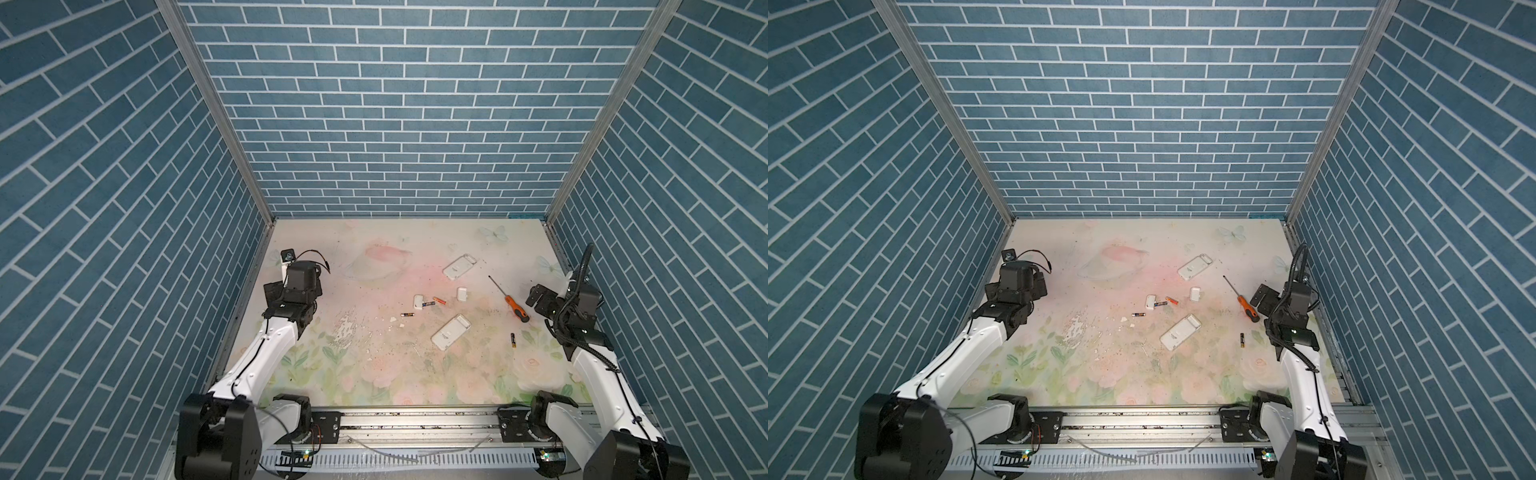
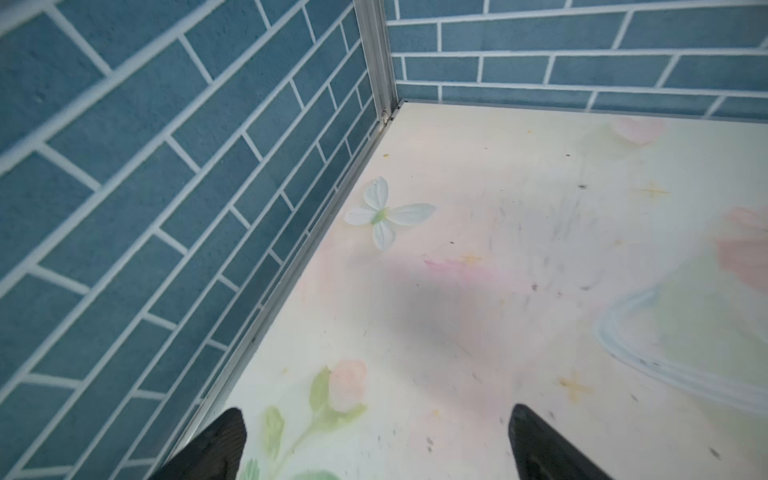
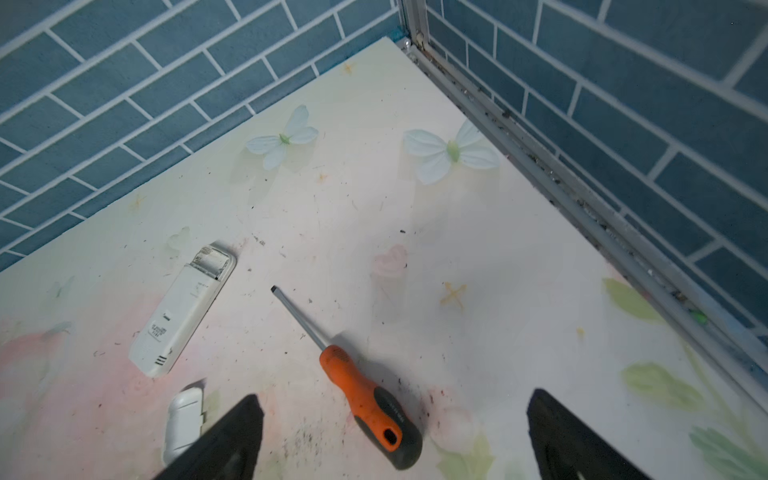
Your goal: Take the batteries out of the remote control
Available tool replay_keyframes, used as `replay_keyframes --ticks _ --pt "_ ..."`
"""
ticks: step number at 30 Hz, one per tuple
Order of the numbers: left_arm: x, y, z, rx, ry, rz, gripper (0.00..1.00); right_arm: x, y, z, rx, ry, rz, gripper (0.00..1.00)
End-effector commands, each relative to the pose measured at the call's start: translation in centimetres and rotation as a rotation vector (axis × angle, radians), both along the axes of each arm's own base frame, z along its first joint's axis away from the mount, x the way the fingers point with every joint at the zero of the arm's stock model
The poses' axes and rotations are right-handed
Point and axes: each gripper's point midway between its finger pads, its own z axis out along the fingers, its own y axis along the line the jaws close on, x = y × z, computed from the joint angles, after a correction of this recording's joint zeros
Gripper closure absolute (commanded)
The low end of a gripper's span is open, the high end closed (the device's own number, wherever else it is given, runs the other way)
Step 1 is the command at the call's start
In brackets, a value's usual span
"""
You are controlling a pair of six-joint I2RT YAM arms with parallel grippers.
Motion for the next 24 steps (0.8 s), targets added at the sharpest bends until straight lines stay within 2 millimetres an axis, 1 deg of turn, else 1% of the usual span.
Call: replay_keyframes --ticks 1,4,6,8,12,14,15,16,17,18,19,20,22,23,24 --pt "2.7 -0.4 -1.3 0.014 -0.086 -0.102 0.00 1.1 -0.7 0.5 -0.114 -0.081 0.015 0.01" --pt "4.3 -1.7 -2.0 0.004 -0.182 -0.188 0.00 2.2 -0.4 -0.1 -0.152 -0.097 0.039 0.01" --pt "4.6 -1.9 -3.2 -0.008 -0.164 -0.208 0.00 2.8 -0.2 -0.5 -0.195 -0.125 0.051 0.01" --pt "4.4 -2.3 -4.2 -0.011 -0.195 -0.230 0.00 3.2 -0.1 -0.7 -0.232 -0.175 0.047 0.01" --pt "3.0 -2.4 -4.4 -0.011 -0.302 -0.242 0.00 3.9 0.2 -0.9 -0.331 -0.240 0.049 0.01" --pt "2.8 -3.3 -5.1 -0.014 -0.335 -0.298 0.00 4.3 0.4 -1.6 -0.337 -0.253 0.061 0.01" --pt "2.8 -3.6 -4.9 0.001 -0.359 -0.321 0.00 4.5 0.5 -1.7 -0.335 -0.269 0.062 0.01" --pt "2.7 -3.6 -5.2 -0.010 -0.338 -0.324 0.00 4.8 0.6 -1.9 -0.338 -0.281 0.068 0.01" --pt "2.8 -3.3 -5.3 -0.012 -0.314 -0.302 0.00 5.1 0.8 -1.9 -0.341 -0.290 0.077 0.01" --pt "3.1 -3.1 -5.4 -0.008 -0.315 -0.287 0.00 5.4 0.7 -1.9 -0.344 -0.292 0.074 0.01" --pt "3.5 -3.2 -5.4 -0.009 -0.302 -0.296 0.00 5.9 0.7 -2.2 -0.337 -0.288 0.074 0.01" --pt "3.7 -3.4 -5.8 -0.019 -0.266 -0.307 0.00 6.4 1.1 -3.1 -0.339 -0.271 0.097 0.01" --pt "4.2 -3.5 -5.7 -0.013 -0.258 -0.312 0.00 6.8 1.7 -4.5 -0.360 -0.267 0.113 0.01" --pt "4.1 -3.5 -5.8 -0.020 -0.249 -0.312 0.00 7.1 1.9 -4.8 -0.374 -0.274 0.122 0.01" --pt "4.2 -3.6 -5.7 -0.013 -0.260 -0.320 0.00 6.9 1.9 -5.2 -0.367 -0.235 0.125 0.01"
